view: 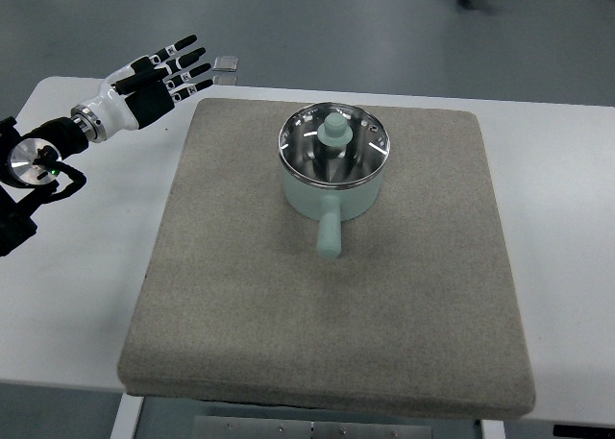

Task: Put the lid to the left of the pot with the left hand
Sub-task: 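Move the left hand over the pad toward the saucepan lid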

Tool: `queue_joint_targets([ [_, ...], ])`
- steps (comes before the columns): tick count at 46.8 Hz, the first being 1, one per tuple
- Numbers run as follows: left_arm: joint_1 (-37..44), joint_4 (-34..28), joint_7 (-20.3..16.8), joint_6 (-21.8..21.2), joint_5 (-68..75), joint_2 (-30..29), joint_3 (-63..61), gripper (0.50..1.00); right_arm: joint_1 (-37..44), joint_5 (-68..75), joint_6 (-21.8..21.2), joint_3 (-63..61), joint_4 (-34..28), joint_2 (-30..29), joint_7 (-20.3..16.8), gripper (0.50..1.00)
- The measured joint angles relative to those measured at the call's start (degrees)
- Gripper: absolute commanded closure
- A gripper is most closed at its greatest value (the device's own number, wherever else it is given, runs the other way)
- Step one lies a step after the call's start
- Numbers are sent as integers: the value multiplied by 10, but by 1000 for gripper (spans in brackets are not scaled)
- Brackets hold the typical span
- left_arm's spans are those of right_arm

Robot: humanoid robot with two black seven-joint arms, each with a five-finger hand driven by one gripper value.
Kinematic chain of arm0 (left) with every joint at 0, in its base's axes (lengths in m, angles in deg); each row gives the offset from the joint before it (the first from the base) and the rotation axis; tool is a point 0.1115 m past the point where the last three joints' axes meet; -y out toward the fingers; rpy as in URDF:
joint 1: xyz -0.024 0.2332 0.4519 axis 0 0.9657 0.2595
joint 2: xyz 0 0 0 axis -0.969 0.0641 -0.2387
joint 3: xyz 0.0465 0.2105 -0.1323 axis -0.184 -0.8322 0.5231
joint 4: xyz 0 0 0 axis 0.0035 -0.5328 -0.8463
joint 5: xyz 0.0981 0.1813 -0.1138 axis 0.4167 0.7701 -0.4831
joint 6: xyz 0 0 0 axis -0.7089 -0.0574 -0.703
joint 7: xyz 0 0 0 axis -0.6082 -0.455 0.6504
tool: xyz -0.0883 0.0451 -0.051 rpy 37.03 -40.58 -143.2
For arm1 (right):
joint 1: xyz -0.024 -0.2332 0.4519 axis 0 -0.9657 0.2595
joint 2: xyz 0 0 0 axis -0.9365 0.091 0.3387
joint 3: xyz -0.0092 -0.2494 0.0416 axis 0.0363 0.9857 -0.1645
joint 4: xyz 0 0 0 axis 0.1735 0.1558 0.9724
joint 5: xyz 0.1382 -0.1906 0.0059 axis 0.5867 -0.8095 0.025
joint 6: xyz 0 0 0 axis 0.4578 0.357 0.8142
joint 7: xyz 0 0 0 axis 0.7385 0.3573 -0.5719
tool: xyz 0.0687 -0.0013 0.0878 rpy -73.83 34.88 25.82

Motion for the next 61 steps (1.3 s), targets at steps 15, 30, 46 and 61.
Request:
queue_joint_targets([
  [15, -1, 0, 0, 0, 1, 1, -1, 504, 0, 0, 0, 0, 0, 0, 0, 576],
  [30, -18, -8, -1, 7, -3, 1, -1, 504, 0, 0, 0, 0, 0, 0, 0, 576],
  [46, -49, -8, -3, 26, 46, -8, -44, 504, 0, 0, 0, 0, 0, 0, 0, 576],
  [61, -85, 0, -75, 27, 244, -16, -39, 504, 0, 0, 0, 0, 0, 0, 0, 576],
])
